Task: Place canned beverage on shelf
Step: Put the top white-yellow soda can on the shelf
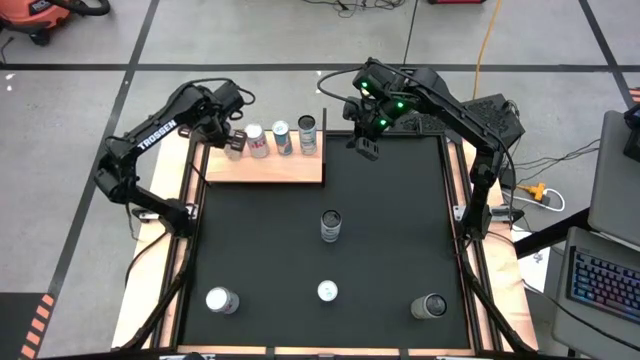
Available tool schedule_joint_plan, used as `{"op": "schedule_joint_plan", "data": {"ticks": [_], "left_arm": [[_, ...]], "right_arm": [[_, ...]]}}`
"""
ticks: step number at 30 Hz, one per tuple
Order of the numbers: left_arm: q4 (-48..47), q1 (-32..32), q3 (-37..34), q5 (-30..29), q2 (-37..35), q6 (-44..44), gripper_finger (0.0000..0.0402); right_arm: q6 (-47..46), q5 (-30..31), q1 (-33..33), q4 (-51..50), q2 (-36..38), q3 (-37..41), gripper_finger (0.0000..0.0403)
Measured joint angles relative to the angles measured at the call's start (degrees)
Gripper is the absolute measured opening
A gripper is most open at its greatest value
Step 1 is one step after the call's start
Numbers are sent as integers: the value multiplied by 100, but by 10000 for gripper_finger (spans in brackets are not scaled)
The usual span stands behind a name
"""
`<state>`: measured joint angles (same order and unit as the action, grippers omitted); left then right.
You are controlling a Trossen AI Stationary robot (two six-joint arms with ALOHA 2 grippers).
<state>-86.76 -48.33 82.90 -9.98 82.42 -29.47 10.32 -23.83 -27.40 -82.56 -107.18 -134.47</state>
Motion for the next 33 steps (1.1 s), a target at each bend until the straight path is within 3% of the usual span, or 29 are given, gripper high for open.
{"op": "schedule_joint_plan", "data": {"ticks": [8,16,33], "left_arm": [[72,-252,2,7,-1,-22,8],[90,-283,2,442,316,-87,8],[74,-418,0,167,735,-13,8]], "right_arm": [[-13,0,-2,22,0,0,0],[-17,0,0,19,0,0,0],[-17,0,0,-22,0,0,0]]}}
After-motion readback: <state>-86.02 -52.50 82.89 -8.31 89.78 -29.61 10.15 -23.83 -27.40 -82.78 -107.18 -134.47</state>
